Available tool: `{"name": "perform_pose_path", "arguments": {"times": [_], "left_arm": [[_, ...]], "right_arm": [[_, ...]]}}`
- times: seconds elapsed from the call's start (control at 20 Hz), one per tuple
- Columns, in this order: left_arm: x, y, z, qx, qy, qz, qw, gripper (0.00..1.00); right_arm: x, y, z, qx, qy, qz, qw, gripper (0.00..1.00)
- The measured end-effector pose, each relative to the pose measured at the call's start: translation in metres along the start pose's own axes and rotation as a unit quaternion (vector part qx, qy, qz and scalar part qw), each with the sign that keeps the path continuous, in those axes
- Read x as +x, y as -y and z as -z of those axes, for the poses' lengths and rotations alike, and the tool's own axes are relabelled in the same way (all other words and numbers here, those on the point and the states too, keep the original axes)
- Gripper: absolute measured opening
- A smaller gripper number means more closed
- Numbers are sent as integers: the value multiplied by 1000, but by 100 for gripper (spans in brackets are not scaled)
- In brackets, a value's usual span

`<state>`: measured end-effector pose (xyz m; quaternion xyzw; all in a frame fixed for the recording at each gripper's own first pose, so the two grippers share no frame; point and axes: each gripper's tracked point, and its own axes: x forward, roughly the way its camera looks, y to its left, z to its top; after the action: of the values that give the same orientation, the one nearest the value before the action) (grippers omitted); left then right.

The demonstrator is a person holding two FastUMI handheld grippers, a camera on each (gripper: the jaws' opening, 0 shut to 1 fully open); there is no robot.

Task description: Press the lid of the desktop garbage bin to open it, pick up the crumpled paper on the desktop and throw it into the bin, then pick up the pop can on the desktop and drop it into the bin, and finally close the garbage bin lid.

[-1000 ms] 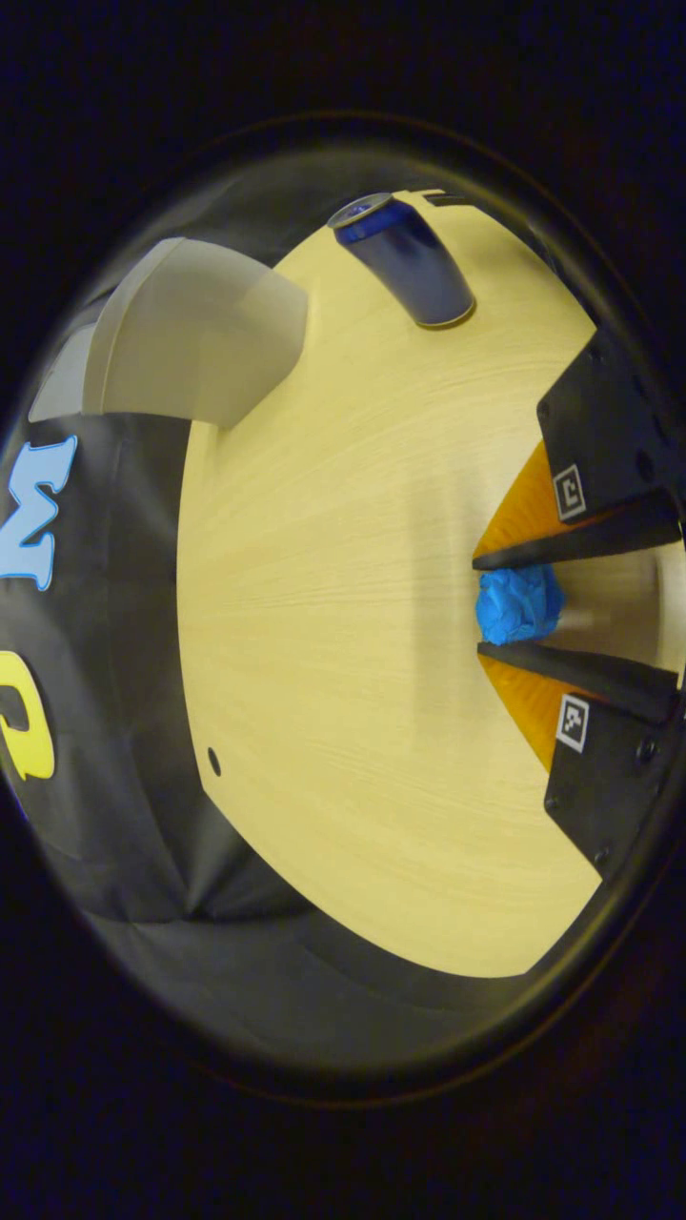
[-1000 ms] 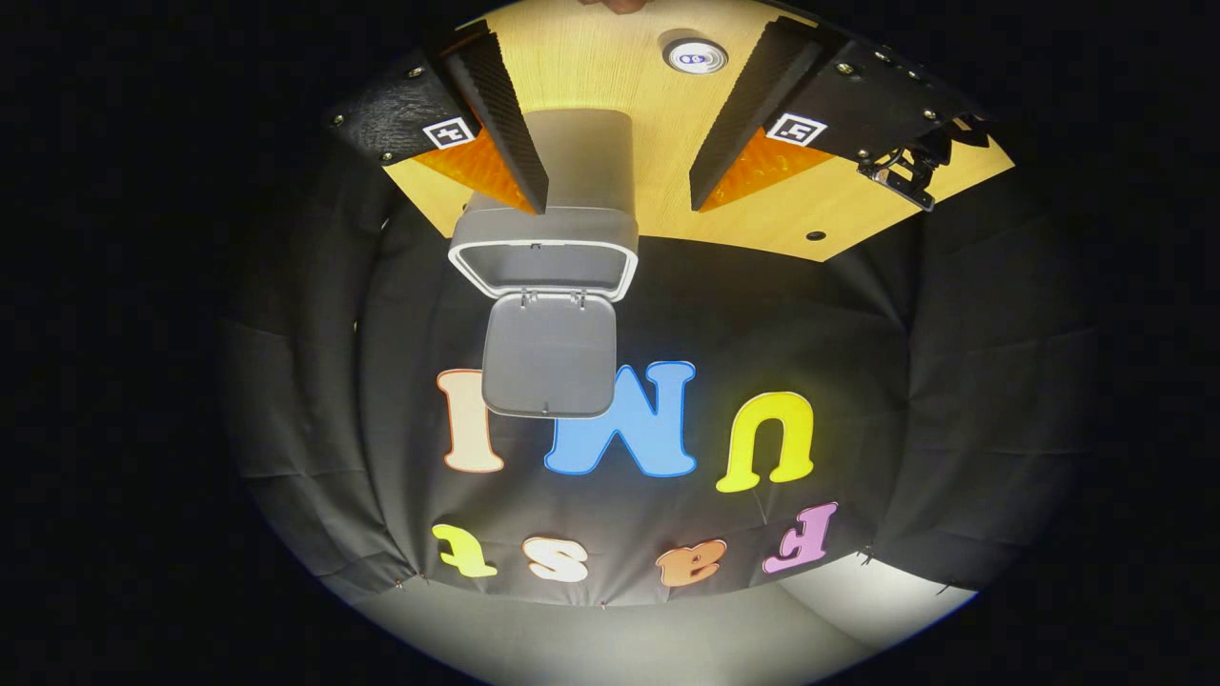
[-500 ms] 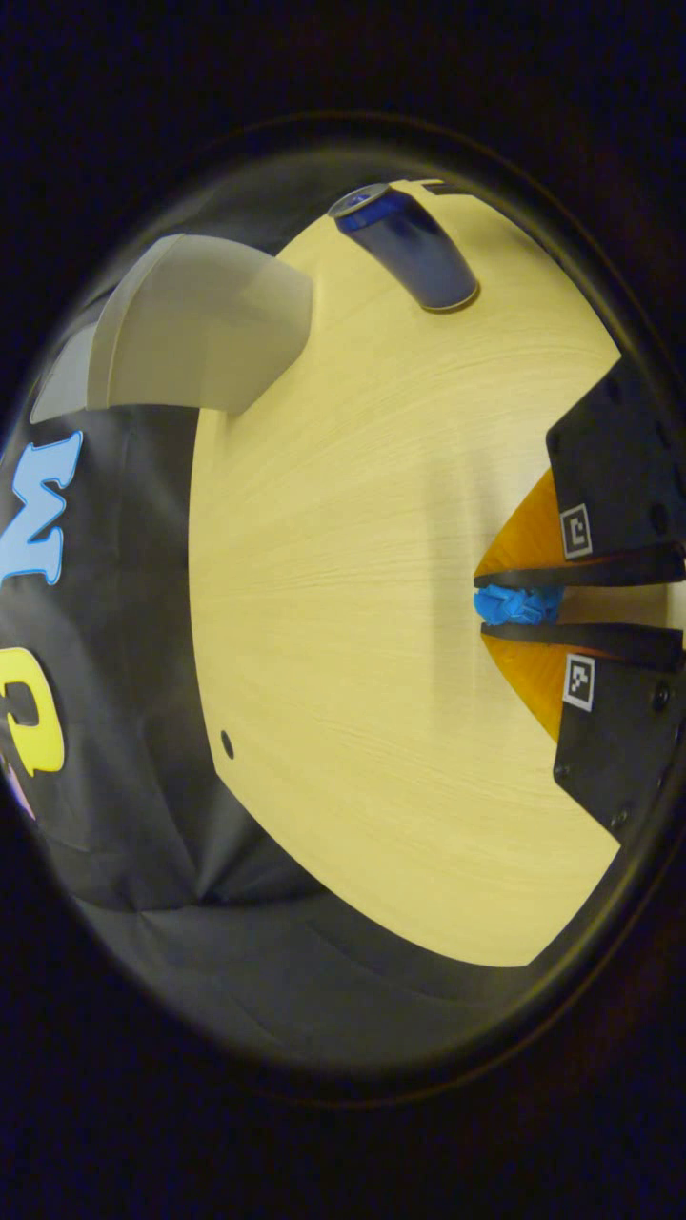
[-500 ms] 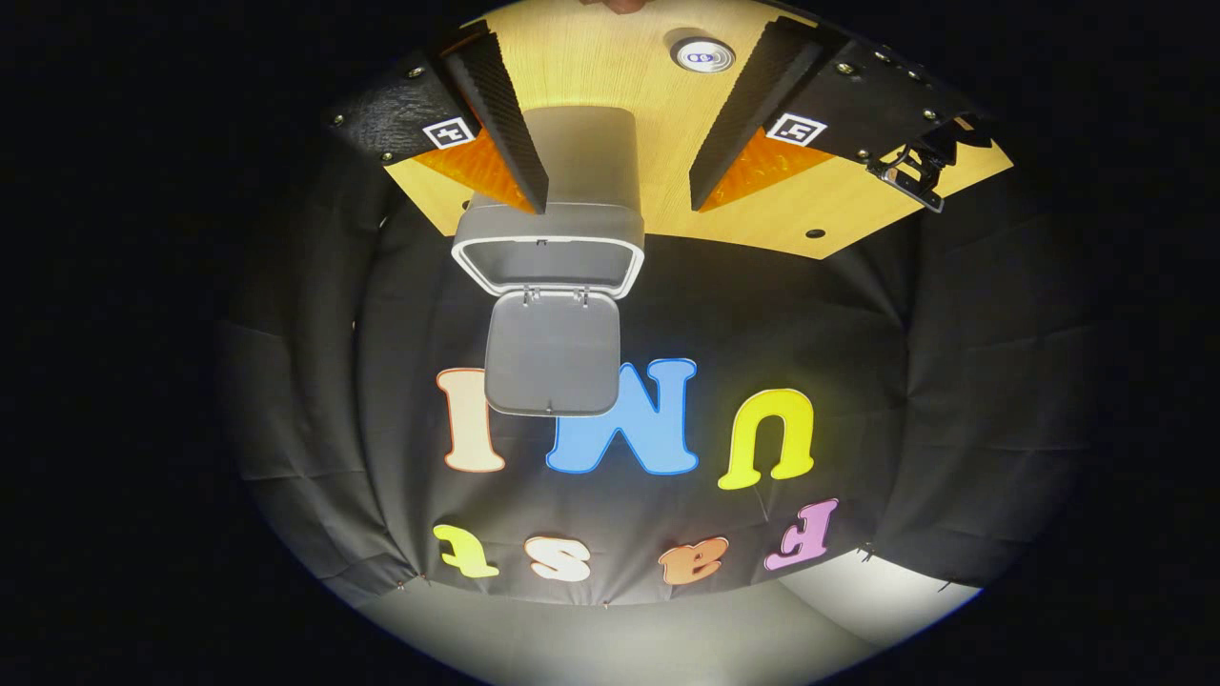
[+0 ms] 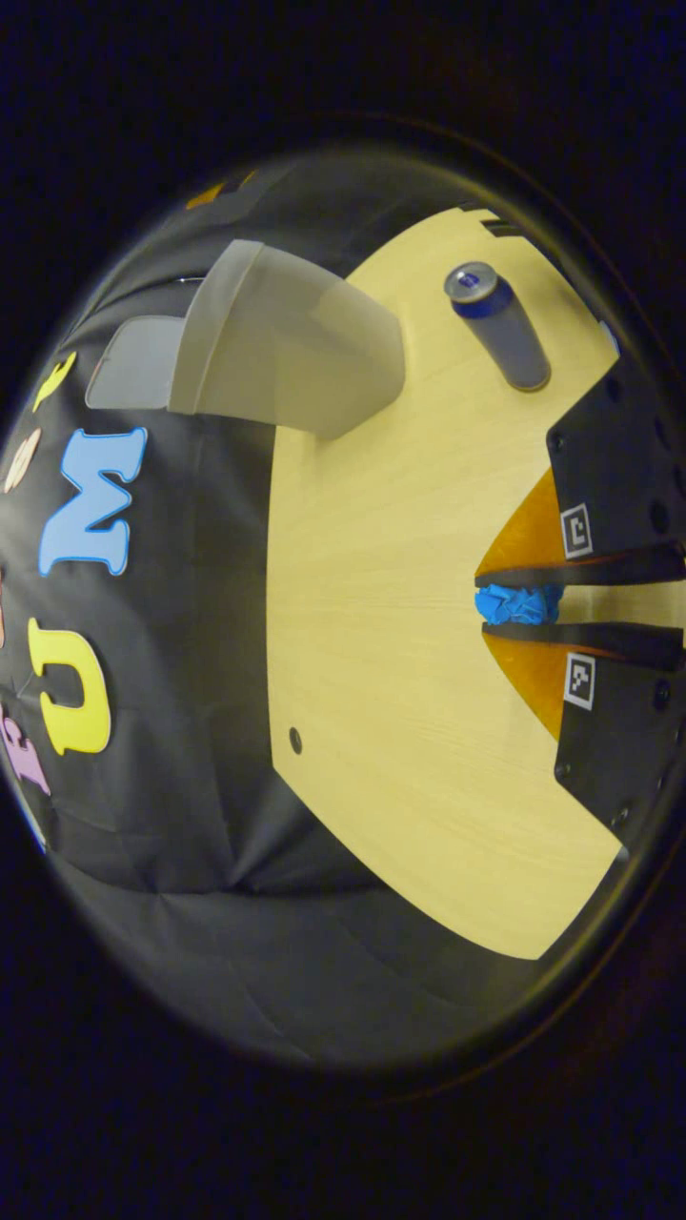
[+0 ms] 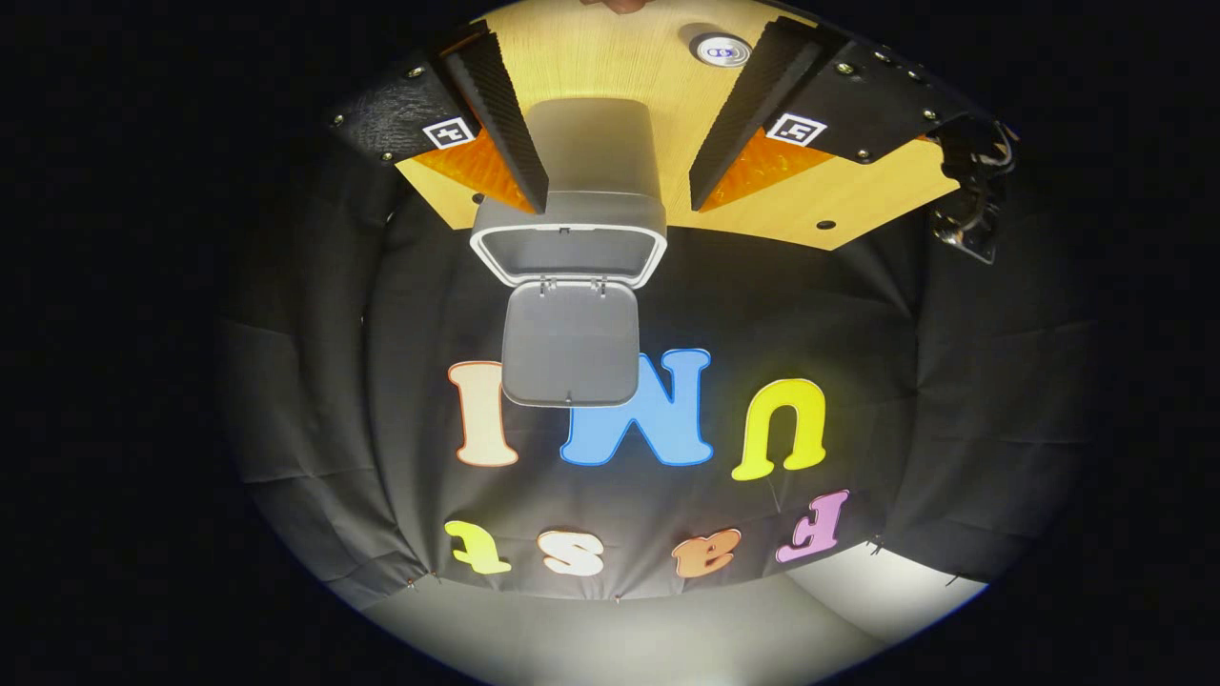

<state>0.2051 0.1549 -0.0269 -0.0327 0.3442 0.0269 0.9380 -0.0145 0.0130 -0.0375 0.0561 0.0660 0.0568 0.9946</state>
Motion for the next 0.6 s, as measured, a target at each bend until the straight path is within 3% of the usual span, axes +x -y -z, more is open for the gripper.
{"name": "perform_pose_path", "arguments": {"times": [0.25, 0.3, 0.6], "left_arm": [[-22, 32, -77, 8, 74, 22, 997, 22], [-24, 40, -92, 12, 86, 29, 996, 22], [-38, 90, -168, 33, 152, 61, 986, 24]], "right_arm": [[1, 12, -1, 8, 5, 11, 1000, 100], [2, 15, -1, 10, 5, 14, 1000, 96], [-3, 39, -4, 11, 15, 40, 999, 95]]}}
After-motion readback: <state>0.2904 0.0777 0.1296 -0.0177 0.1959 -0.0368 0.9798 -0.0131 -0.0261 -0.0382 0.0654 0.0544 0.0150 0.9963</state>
